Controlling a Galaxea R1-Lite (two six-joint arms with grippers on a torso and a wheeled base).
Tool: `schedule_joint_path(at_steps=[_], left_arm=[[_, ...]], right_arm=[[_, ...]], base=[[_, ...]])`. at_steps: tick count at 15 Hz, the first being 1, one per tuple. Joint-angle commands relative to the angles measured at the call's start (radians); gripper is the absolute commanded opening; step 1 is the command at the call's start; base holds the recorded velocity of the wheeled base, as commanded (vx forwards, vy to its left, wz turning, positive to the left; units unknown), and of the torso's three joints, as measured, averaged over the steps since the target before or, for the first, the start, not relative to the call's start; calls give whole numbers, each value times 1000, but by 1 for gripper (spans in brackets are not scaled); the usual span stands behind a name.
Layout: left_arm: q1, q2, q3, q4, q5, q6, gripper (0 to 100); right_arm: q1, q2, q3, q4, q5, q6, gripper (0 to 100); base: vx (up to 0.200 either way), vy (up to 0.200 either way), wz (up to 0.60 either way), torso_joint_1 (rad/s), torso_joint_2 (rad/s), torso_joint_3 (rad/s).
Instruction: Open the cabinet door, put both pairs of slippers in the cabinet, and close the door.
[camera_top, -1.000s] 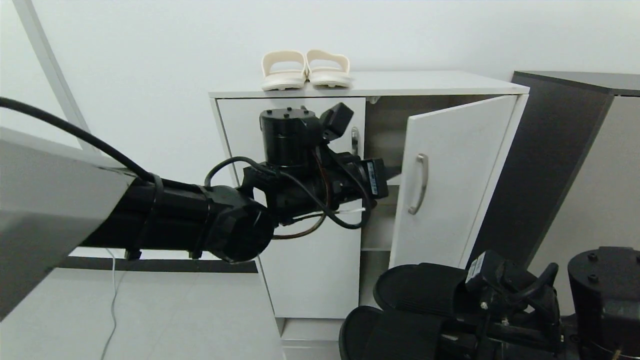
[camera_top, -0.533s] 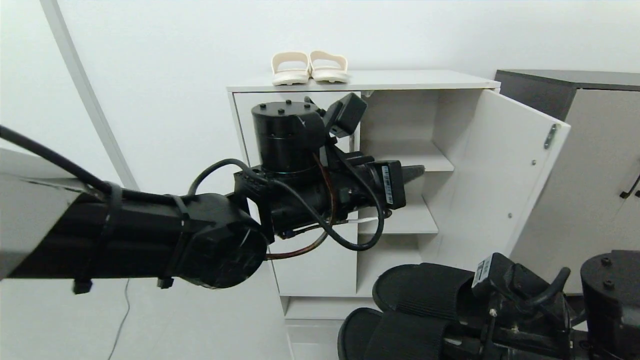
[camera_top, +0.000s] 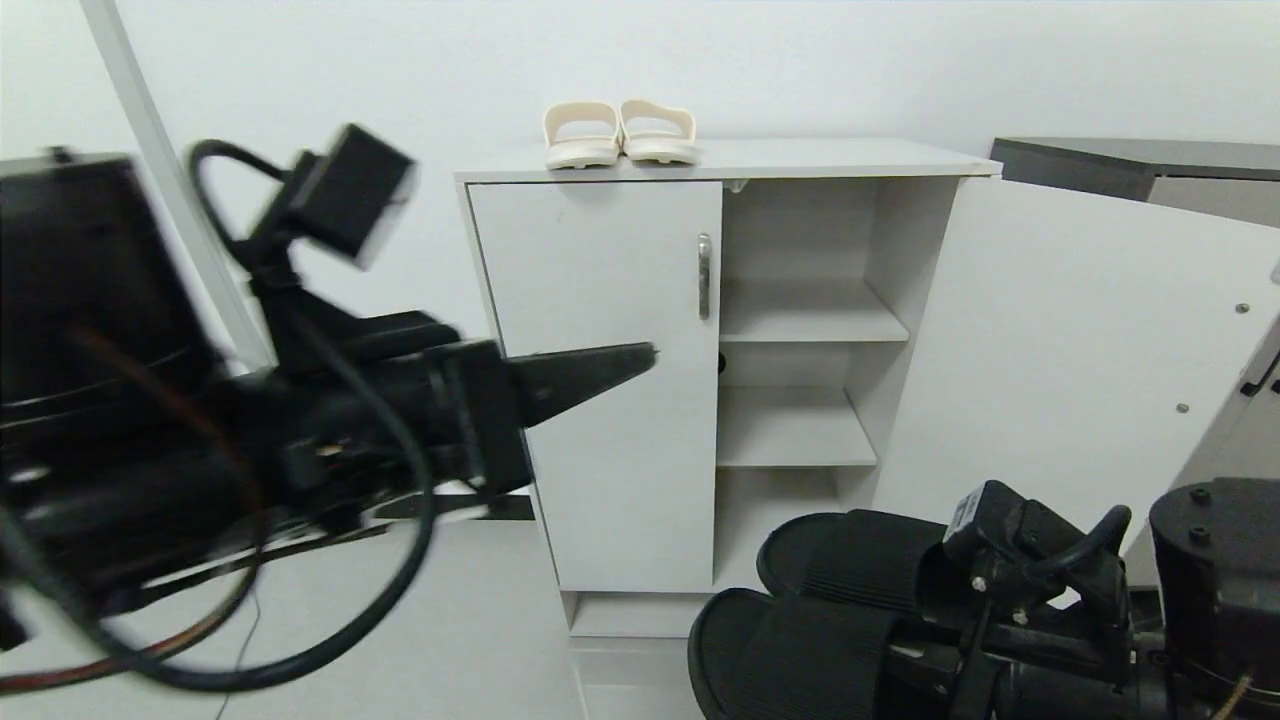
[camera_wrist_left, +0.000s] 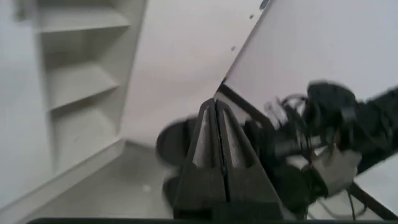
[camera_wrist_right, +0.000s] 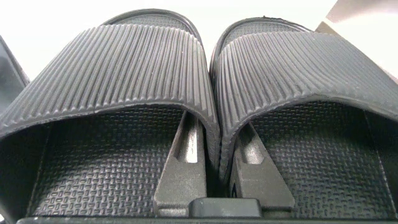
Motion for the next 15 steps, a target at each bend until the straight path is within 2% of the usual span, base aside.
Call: schedule_joint_path(at_steps=[1,2,3,5,6,7,8,9,10,12,13,15], left_arm=[[56,-556,256,324,116,82,0],[128,-668,276,432,182,122,0],[196,-763,287,521,237,147,0],[344,-933,351,640,342,156,0],[380,-974,380,646,372,156,0],[464,-1077,480,646,441,170,0],[499,-1112,526,646,451,184,0],[610,-1201,630,644,455,231,0],[679,-1243,675,643,454,236,0],[696,-1257,732,587,460,243,0],[691,-1260,796,512,457,273,0],[651,-1321,798,512,414,316,0]], right_arm=[[-9,11,-2,-1,0,1,0],[-13,20,-6,-2,2,1,0],[-18,28,-7,-12,0,4,0],[-21,43,-6,-35,-3,4,0],[-24,46,-4,-38,-3,4,0],[-30,51,-4,-39,-3,4,0],[-30,51,-4,-39,-3,4,0],[-35,55,-9,-39,-4,7,0],[-44,63,-18,-44,-12,8,0],[-62,98,-41,-61,-41,33,0],[-62,118,-47,-85,-75,56,0],[-62,144,-44,-133,-99,68,0]], base=[[0,0,0,0,0,0],[0,0,0,0,0,0],[0,0,0,0,0,0],[0,0,0,0,0,0],[0,0,0,0,0,0],[0,0,0,0,0,0],[0,0,0,0,0,0],[0,0,0,0,0,0],[0,0,0,0,0,0],[0,0,0,0,0,0],[0,0,0,0,0,0],[0,0,0,0,0,0]])
